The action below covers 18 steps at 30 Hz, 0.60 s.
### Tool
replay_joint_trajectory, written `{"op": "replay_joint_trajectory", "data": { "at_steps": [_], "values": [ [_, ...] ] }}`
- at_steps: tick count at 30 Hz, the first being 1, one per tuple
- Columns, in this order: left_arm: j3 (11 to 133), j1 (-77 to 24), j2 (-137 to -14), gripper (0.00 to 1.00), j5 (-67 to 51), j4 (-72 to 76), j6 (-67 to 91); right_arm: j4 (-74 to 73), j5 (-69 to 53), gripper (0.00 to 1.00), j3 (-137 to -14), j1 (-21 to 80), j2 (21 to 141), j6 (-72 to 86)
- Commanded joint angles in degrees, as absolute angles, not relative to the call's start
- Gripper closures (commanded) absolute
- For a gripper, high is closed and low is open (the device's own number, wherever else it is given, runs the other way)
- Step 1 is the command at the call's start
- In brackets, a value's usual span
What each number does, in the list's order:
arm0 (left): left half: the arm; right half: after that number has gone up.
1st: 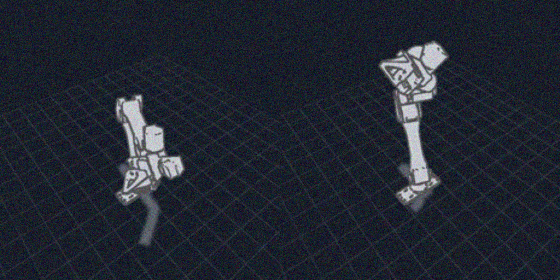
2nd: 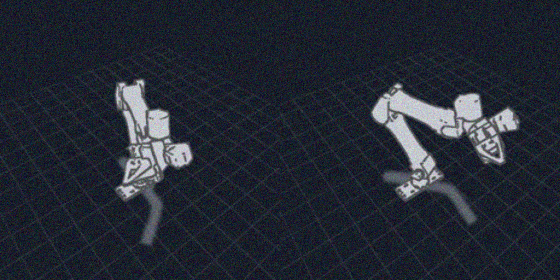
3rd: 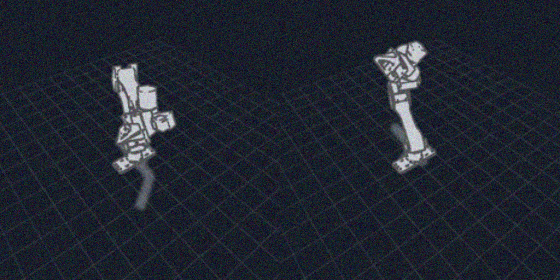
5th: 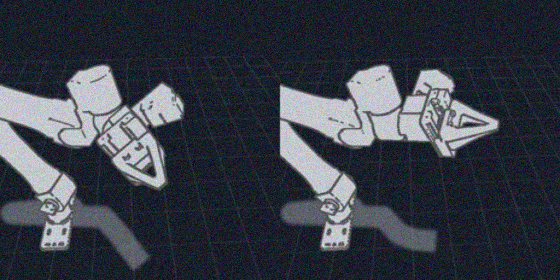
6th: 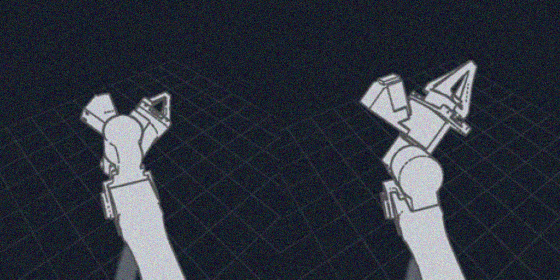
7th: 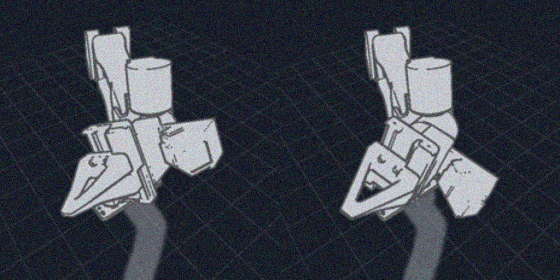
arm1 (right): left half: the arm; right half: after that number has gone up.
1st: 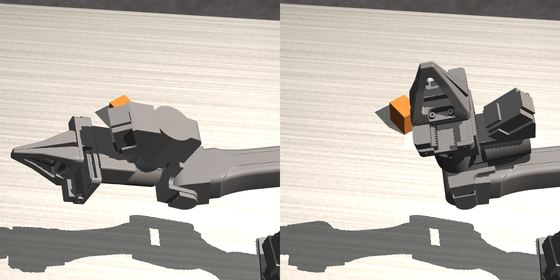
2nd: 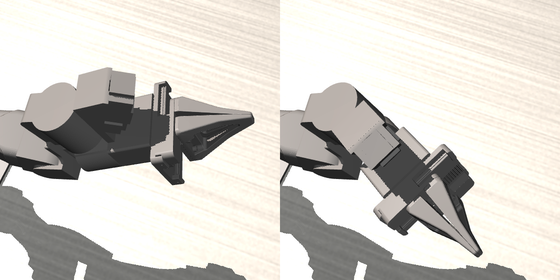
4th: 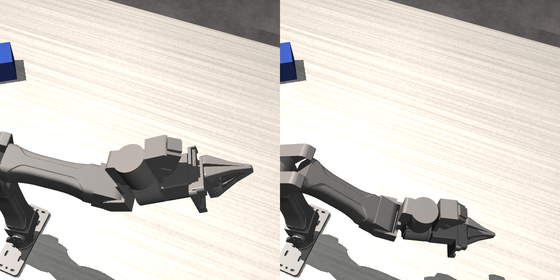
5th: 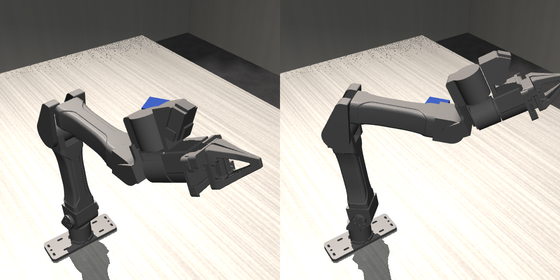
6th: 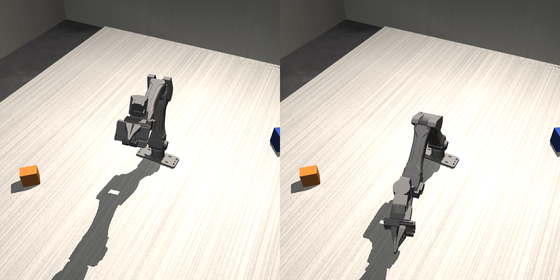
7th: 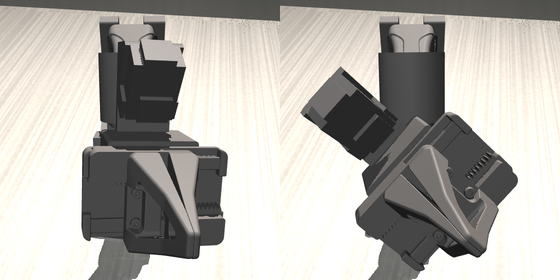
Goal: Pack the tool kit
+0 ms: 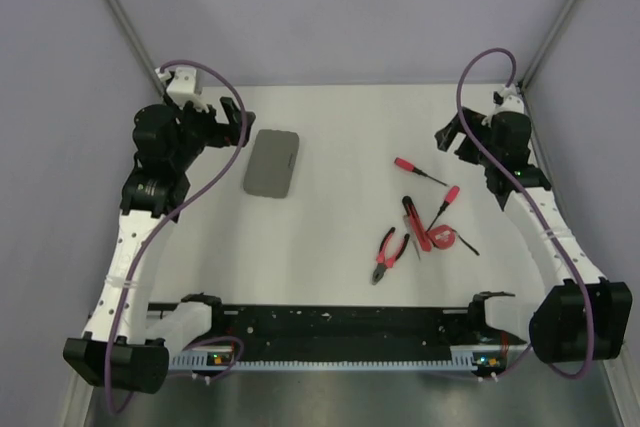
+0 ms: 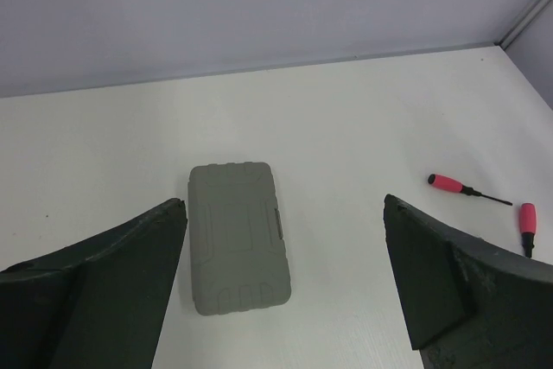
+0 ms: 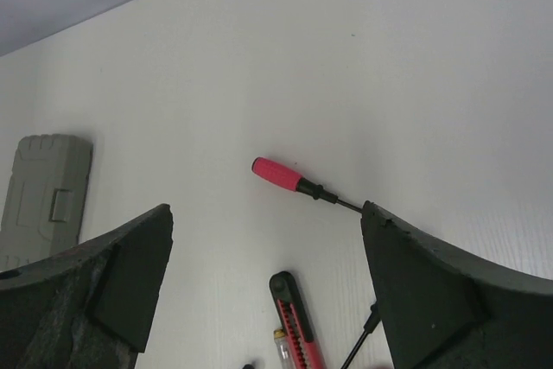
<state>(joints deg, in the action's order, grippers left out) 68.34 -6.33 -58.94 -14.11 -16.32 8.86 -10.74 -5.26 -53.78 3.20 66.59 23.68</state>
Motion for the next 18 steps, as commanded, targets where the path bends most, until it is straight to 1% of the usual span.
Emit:
{"op": "replay_joint_trajectory", "data": {
  "at_steps": [1, 3, 5, 7, 13, 18],
  "values": [
    [67.86, -5.98, -59.68, 0.01, -15.29, -10.82, 8.96, -9.84, -3.78, 0.1, -57.74, 2.9, 68.72, 26.02],
    [66.63, -5.98, -60.38, 0.01, -19.22, -9.94, 7.65, -8.1, -5.79, 0.1, -58.01, 2.99, 69.78, 25.41],
    [64.87, -5.98, -62.13, 0.01, -20.13, -8.8, 7.82, -6.86, -8.08, 0.1, -59.14, 2.9, 71.18, 25.4],
    [64.86, -5.98, -65.72, 0.01, -17.5, -9.66, 10.01, -6.86, -11.5, 0.1, -60.98, 2.9, 73.55, 25.66],
    [66.97, -4.05, -79.78, 0.04, -15.3, -12.22, 16.52, -5.89, -23.28, 0.14, -66.35, 3.43, 81.38, 25.23],
    [71.36, -1.59, -90.25, 0.04, -6.6, -16.07, 18.1, -4.83, -24.61, 0.13, -67.76, 5.62, 84.11, 24.52]
  ]
}}
